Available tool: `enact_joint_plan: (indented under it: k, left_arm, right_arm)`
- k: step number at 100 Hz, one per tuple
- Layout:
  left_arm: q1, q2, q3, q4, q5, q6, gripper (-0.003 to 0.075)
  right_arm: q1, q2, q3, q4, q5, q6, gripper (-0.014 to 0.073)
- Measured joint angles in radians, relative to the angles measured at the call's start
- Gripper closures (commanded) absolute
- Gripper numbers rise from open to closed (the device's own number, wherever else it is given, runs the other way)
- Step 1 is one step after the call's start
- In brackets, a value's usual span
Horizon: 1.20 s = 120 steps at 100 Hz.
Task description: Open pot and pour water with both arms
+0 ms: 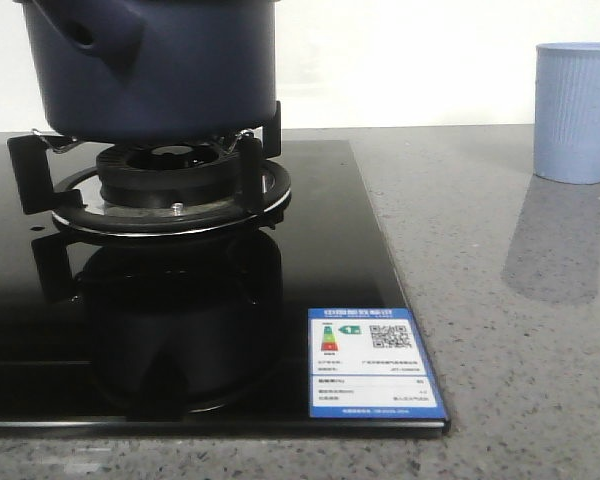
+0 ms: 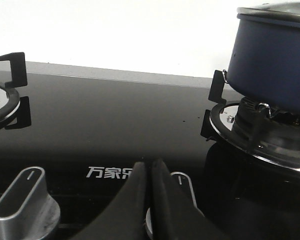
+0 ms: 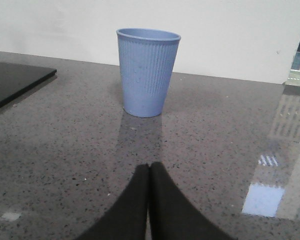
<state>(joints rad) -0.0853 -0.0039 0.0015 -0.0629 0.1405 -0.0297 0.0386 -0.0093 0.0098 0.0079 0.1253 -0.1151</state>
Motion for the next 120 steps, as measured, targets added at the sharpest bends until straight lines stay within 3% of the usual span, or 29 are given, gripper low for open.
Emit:
enact_joint_plan:
  k: [89,105,120]
  left_arm:
    - [0.000,0.000,0.000,-0.010,0.000,0.000,0.0739]
    - [0.000,0.000,0.000,-0.087,-0.020,0.000,0.0739]
    - [0.000,0.000,0.000,-0.218,-0.059,0.000,0.0739]
  right_arm:
    - [0.000,0.000,0.000,0.002,-0.009,0.000,0.0650]
    - [0.000,0.000,0.000,0.078,-0.016,0.000,0.0650]
    - [0.000,0.000,0.000,0.228,-0.022,0.000,0.0649]
